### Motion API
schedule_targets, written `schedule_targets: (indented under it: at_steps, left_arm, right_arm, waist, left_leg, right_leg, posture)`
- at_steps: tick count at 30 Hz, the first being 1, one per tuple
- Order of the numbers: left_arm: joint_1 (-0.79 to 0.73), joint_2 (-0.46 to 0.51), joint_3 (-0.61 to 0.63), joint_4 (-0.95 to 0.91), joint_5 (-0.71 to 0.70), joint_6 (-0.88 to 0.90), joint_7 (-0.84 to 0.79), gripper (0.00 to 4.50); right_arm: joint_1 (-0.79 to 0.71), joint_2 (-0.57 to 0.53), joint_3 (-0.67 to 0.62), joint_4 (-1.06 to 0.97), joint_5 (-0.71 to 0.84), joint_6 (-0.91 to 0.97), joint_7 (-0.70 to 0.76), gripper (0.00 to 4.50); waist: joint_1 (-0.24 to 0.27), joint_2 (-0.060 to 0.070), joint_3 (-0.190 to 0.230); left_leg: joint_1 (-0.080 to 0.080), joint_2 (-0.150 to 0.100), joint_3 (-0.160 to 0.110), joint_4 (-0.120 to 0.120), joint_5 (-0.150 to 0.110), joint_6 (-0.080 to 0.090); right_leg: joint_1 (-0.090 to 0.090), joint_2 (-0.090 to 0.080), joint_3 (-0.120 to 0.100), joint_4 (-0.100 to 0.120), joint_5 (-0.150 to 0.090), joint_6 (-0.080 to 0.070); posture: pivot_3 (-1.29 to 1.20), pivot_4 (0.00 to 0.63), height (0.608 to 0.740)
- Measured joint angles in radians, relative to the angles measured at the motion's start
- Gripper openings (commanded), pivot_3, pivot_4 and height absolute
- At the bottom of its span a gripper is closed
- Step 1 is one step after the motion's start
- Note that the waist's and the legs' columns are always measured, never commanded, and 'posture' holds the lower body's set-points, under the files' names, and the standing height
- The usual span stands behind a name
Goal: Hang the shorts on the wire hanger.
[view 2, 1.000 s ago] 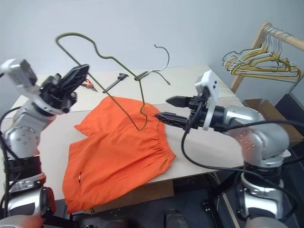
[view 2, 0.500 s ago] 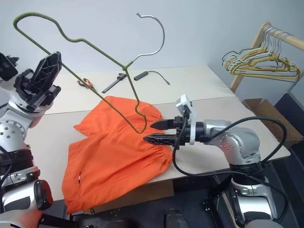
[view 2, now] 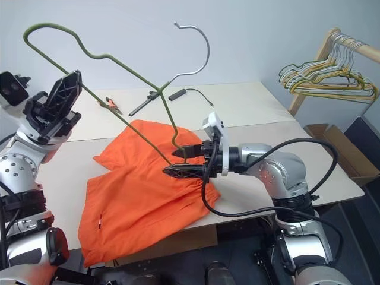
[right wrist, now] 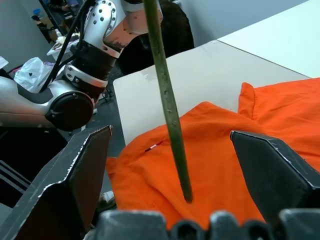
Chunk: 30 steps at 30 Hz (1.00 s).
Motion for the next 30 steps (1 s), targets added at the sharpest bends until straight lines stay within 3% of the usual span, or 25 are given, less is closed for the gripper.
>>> schedule_targets:
  at_steps: [3,5,7,17,21,22,25,30]
  left_arm:
    - [0.000,-0.003,-0.001,0.000,0.004,-0.005,0.000,0.00]
    - [0.000,-0.007,-0.002,0.000,0.010,-0.009,0.000,0.00]
    - [0.000,-0.010,-0.006,0.000,0.018,-0.015,-0.002,0.00]
    - [0.000,-0.033,-0.025,0.001,0.053,-0.036,-0.016,0.00]
    - [0.000,-0.035,-0.036,0.014,0.113,-0.086,-0.009,0.00]
    - [0.000,-0.035,-0.042,0.014,0.126,-0.095,-0.008,0.39]
    - [0.004,-0.035,-0.058,0.015,0.167,-0.121,-0.007,1.00]
    - [0.053,-0.023,-0.138,0.013,0.264,-0.124,0.007,2.68]
  right_arm:
    - [-0.008,0.000,0.002,0.014,-0.005,0.000,-0.007,4.48]
    - [-0.008,0.000,0.004,0.017,-0.007,0.000,-0.007,4.13]
    - [-0.008,0.000,0.005,0.018,-0.008,0.000,-0.008,3.62]
    - [-0.008,0.002,0.018,0.021,-0.029,0.000,-0.031,0.19]
    - [-0.008,0.003,0.039,0.024,-0.031,-0.001,-0.029,0.05]
    - [-0.008,0.003,0.038,0.026,-0.031,-0.001,-0.031,0.00]
    - [-0.008,0.012,0.031,0.029,-0.026,-0.001,-0.040,0.00]
    - [-0.008,0.035,-0.058,0.014,0.030,0.009,-0.101,0.00]
  waist:
    - [0.000,0.000,0.000]
    - [0.000,0.000,0.000]
    - [0.000,0.000,0.000]
    - [-0.001,0.000,0.000]
    - [-0.001,0.000,0.000]
    - [-0.001,0.000,0.000]
    - [-0.001,0.000,0.000]
    - [-0.001,0.000,0.000]
  left_leg:
    - [0.000,0.000,0.000,0.000,0.000,0.000]
    - [0.000,0.000,0.000,0.000,0.000,0.000]
    - [0.000,0.000,0.000,0.000,0.000,0.000]
    - [0.000,0.000,0.000,0.000,0.000,0.000]
    - [0.000,0.000,0.000,0.000,0.000,0.000]
    - [0.000,0.000,0.000,0.000,0.000,0.000]
    - [0.000,0.000,0.000,0.000,0.000,0.000]
    - [-0.001,0.000,0.000,0.000,0.000,0.000]
  right_leg:
    - [0.000,0.000,0.000,0.000,0.000,0.000]
    - [0.000,0.000,0.000,0.000,0.000,0.000]
    - [0.000,0.000,0.000,0.000,0.000,0.000]
    - [0.000,0.000,0.000,0.000,0.000,0.000]
    - [0.000,0.000,0.000,0.000,0.000,0.000]
    - [0.000,0.000,0.000,0.000,0.000,0.000]
    - [0.000,0.000,0.000,0.000,0.000,0.000]
    - [0.000,0.000,0.000,0.000,0.000,0.000]
  posture:
    - [-0.02,0.000,0.740]
    - [-0.03,0.000,0.740]
    - [-0.03,0.000,0.740]
    - [-0.03,0.000,0.740]
    - [-0.03,0.000,0.740]
    - [-0.03,0.000,0.740]
    - [-0.04,0.000,0.740]
    - [-0.07,0.000,0.740]
